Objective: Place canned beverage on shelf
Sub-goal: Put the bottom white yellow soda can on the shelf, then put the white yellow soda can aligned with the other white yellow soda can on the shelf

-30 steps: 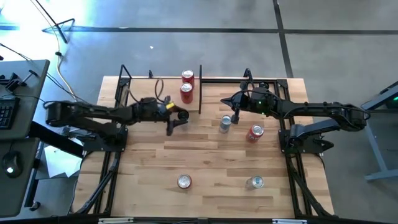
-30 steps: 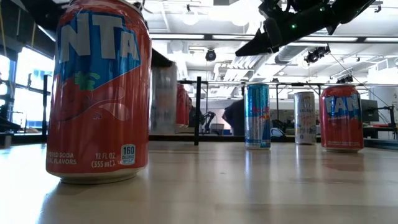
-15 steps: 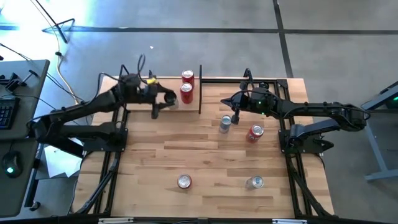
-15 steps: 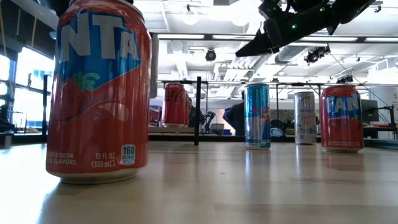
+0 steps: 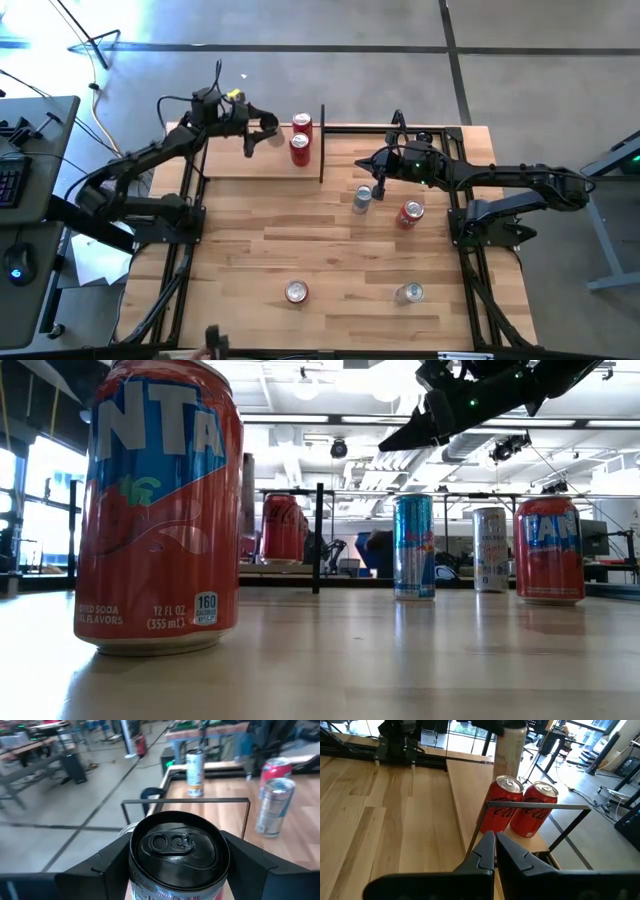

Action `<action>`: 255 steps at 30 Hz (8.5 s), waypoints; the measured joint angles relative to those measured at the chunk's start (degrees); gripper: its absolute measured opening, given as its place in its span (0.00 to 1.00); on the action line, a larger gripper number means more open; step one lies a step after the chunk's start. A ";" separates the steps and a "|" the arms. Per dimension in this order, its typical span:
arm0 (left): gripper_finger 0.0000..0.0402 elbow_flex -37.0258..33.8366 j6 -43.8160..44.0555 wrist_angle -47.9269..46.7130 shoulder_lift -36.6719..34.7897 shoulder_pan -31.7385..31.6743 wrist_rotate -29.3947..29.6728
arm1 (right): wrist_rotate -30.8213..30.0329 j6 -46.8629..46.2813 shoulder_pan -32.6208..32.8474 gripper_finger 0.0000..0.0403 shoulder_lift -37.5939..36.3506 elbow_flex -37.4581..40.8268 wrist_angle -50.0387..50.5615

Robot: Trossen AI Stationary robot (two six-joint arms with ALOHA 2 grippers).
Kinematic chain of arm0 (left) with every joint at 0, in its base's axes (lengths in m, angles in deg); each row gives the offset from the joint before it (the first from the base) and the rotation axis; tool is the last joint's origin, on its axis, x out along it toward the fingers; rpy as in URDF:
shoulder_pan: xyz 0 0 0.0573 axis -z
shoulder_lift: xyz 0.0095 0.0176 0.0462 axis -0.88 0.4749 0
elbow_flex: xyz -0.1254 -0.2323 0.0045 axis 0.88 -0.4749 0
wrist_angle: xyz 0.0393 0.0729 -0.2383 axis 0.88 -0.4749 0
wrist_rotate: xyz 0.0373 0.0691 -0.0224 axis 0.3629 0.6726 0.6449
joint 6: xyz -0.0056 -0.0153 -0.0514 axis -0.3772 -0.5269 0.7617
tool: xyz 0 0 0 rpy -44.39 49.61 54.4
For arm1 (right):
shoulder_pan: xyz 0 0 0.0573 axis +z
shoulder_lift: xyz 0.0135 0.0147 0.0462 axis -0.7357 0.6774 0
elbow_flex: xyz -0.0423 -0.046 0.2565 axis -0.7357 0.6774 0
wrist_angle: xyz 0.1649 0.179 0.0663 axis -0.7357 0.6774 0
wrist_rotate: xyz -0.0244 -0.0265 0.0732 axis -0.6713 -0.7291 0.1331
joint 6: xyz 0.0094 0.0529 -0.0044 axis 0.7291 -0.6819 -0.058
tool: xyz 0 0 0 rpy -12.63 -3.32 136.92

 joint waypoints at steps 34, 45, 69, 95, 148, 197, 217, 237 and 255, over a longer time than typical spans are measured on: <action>0.60 12.66 -7.49 -2.55 22.55 -9.87 -17.60 | 0.00 -0.20 -0.01 0.00 0.00 -0.01 0.19; 0.61 12.64 -7.84 -3.35 22.56 -9.87 -15.80 | 0.00 -0.21 -0.01 0.00 0.00 -0.01 0.52; 0.71 12.61 -3.94 -0.74 21.20 -9.83 -14.28 | 0.00 -0.59 -0.02 0.00 0.00 -0.01 0.45; 0.72 12.59 -2.21 -0.79 20.90 -9.26 -14.63 | 0.00 -0.48 -0.02 0.00 -0.02 0.00 0.13; 0.00 -16.22 15.80 15.59 -5.06 0.14 25.41 | -0.02 -0.04 -0.02 0.00 -0.02 -0.02 0.13; 0.00 -14.56 26.30 32.29 11.72 -0.73 30.02 | -0.02 -0.07 -0.02 0.00 -0.02 0.00 -1.62; 0.00 -12.61 25.10 32.50 11.72 -1.08 25.86 | -0.01 -0.18 -0.02 0.00 -0.02 -0.01 -1.62; 0.00 -12.59 21.04 30.90 7.42 -5.14 25.03 | -2.09 0.30 0.00 0.00 -0.02 -0.04 -1.66; 0.00 -19.28 14.08 23.42 -4.65 0.25 24.59 | -17.33 3.15 -2.37 0.00 -0.17 -15.51 27.12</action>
